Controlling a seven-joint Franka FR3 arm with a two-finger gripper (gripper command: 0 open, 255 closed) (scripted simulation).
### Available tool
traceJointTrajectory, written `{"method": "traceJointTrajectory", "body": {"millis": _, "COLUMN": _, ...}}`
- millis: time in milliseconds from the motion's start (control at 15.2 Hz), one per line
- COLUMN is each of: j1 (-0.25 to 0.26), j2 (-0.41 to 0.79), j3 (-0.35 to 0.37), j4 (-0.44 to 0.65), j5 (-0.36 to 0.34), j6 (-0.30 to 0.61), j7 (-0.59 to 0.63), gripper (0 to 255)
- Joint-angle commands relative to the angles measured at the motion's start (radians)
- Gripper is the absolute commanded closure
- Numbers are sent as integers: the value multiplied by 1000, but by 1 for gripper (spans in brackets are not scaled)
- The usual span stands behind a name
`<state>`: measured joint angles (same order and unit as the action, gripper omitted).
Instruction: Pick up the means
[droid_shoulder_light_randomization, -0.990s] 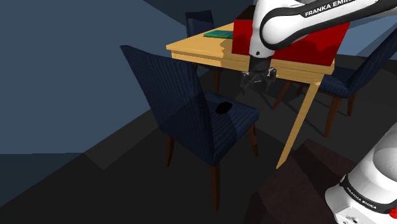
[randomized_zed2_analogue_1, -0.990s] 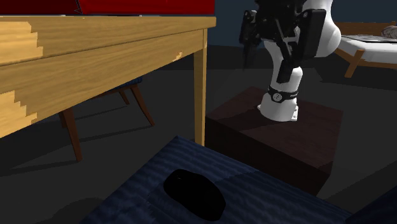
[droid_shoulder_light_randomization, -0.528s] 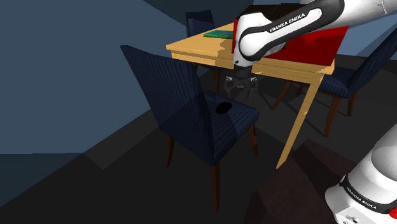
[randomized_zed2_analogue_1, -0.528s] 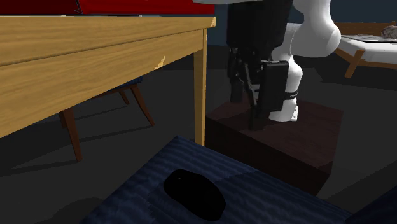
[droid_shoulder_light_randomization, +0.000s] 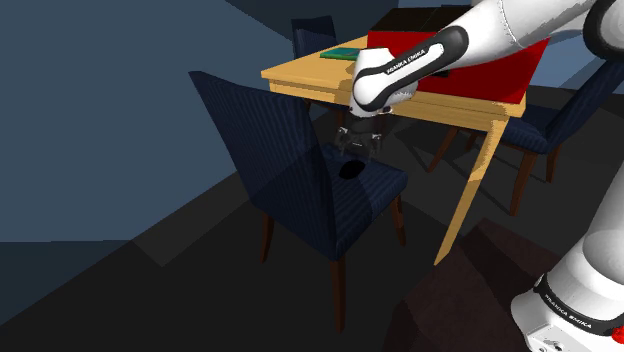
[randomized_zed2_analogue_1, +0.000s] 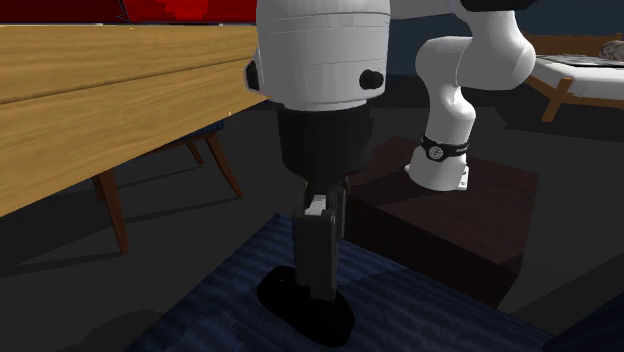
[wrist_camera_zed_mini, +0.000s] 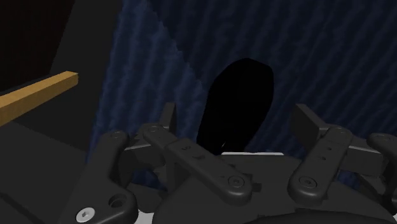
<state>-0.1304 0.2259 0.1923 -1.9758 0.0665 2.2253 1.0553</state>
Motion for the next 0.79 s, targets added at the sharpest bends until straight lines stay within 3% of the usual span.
{"method": "traceJointTrajectory", "body": {"millis": 0, "j1": -2, "j2": 70, "j3": -14, "j4": 52, "j5": 5, "j6": 25, "j7": 55, "gripper": 0}}
{"method": "traceJointTrajectory", "body": {"millis": 660, "j1": 2, "j2": 144, "j3": -21, "j4": 37, "j5": 1, "j6": 115, "j7": 64, "gripper": 0}}
{"method": "traceJointTrajectory", "body": {"millis": 726, "j1": 1, "j2": 147, "j3": -22, "j4": 40, "j5": 1, "j6": 115, "j7": 62, "gripper": 255}}
